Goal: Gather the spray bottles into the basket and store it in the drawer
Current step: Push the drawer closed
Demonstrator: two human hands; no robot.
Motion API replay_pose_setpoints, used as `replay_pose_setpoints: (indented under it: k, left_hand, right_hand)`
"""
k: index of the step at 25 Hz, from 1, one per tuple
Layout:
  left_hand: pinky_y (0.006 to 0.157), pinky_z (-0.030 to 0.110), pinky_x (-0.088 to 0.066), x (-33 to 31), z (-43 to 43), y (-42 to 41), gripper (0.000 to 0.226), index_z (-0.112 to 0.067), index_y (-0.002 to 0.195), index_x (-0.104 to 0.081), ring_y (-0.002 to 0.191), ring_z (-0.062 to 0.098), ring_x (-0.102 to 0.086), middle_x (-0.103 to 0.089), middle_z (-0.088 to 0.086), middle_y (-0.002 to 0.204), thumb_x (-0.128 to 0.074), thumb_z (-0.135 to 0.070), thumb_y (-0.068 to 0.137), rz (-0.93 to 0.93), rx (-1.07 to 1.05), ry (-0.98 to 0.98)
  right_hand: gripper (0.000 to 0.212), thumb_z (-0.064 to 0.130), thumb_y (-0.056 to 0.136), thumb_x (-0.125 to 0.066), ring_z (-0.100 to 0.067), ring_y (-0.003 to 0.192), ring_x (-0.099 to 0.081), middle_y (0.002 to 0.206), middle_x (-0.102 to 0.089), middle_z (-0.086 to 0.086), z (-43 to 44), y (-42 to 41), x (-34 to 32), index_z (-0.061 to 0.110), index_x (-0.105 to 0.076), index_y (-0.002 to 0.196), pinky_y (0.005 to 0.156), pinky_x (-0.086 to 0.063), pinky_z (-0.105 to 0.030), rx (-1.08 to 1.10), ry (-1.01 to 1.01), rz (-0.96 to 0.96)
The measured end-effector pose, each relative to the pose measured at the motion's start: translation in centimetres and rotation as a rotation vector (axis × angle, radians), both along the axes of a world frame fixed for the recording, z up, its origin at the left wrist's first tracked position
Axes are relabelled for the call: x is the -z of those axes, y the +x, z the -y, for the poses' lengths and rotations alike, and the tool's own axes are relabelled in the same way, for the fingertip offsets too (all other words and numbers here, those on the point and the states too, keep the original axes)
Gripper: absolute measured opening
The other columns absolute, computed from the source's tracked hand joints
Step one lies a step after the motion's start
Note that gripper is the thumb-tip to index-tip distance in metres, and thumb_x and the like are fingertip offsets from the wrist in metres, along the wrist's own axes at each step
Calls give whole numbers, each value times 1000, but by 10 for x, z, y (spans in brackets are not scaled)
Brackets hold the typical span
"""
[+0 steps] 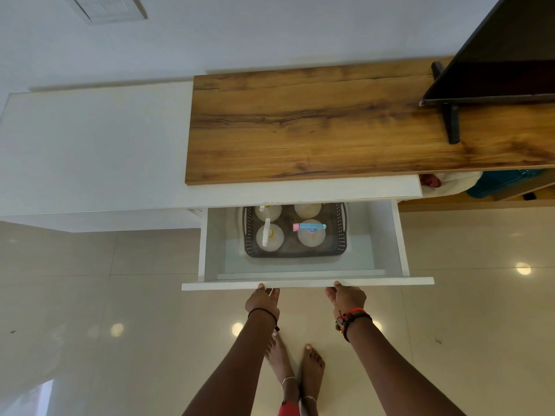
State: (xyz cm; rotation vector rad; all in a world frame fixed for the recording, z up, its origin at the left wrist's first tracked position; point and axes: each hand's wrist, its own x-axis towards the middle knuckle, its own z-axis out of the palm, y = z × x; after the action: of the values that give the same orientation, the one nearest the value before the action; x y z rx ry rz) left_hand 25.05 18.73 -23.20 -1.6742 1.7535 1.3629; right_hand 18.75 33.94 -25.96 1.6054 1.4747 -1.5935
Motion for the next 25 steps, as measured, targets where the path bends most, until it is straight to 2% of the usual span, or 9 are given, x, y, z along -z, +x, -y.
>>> replay_pose_setpoints:
  k: [3,5,7,8,10,12,16,21,25]
  left_hand:
    - [107,25,-36,4,4,-6,58,-8,147,-24,135,17,-45,-49,-1,145,-33,-40,100,-31,13,-25]
    - [107,25,-36,7,7,-15,57,-8,147,-26,134,17,-46,-50,-2,144,-34,-39,100,-45,-46,-11]
    - [105,27,-38,7,8,-24,50,-6,142,-35,131,19,-49,-52,2,142,-37,-35,101,-90,-234,66]
    - [103,29,-41,3,8,-30,45,-2,135,-42,128,22,-51,-52,8,141,-40,-30,101,-147,-465,166]
    - [105,36,-42,-4,5,-41,45,3,133,-43,129,28,-49,-49,19,137,-42,-28,100,-280,-825,444]
    - [116,37,-33,-6,10,-48,61,2,145,-28,139,29,-39,-38,17,148,-36,-39,100,-383,-1025,580]
    - [120,38,-25,-12,17,-59,73,1,147,-23,144,27,-30,-29,16,155,-29,-53,98,-402,-1075,643]
    - [120,38,-24,-11,18,-71,78,-3,143,-35,140,20,-38,-40,12,149,-27,-63,93,-378,-1008,588]
    - [117,38,-29,-5,22,-81,79,-4,138,-44,135,19,-44,-53,7,126,-26,-66,91,-379,-957,561]
  right_hand:
    - [7,-5,90,-58,-19,57,-51,82,-56,-19,6,-10,0,-1,-53,86,83,-55,-34,5,31,-23]
    - [8,-1,90,-58,-16,55,-51,69,-53,-10,5,-19,0,1,-52,85,59,-57,-20,5,19,-11]
    - [7,5,93,-54,-11,51,-54,69,-51,-3,1,-32,1,6,-52,86,36,-44,-9,27,-90,15]
    - [6,7,94,-52,-9,51,-55,70,-50,-1,-3,-38,4,7,-53,87,34,-42,-7,78,-138,35]
    - [5,1,91,-52,-12,59,-53,69,-49,-1,-3,-48,4,4,-52,87,46,-47,-10,80,-124,31]
    - [19,-11,83,-50,-15,59,-48,63,-46,-4,0,-52,-1,2,-49,70,54,-44,-21,12,11,-7]
    - [23,-13,76,-38,-18,60,-50,67,-49,-7,5,-61,-12,5,-46,62,81,-49,-26,199,-29,-60]
    - [22,-11,70,-35,-18,59,-49,68,-52,-7,10,-76,-23,4,-49,62,64,-47,-24,245,-57,-96]
    - [28,-15,74,-31,-16,64,-51,73,-51,-4,11,-92,-20,4,-50,66,80,-48,-23,314,-104,-102]
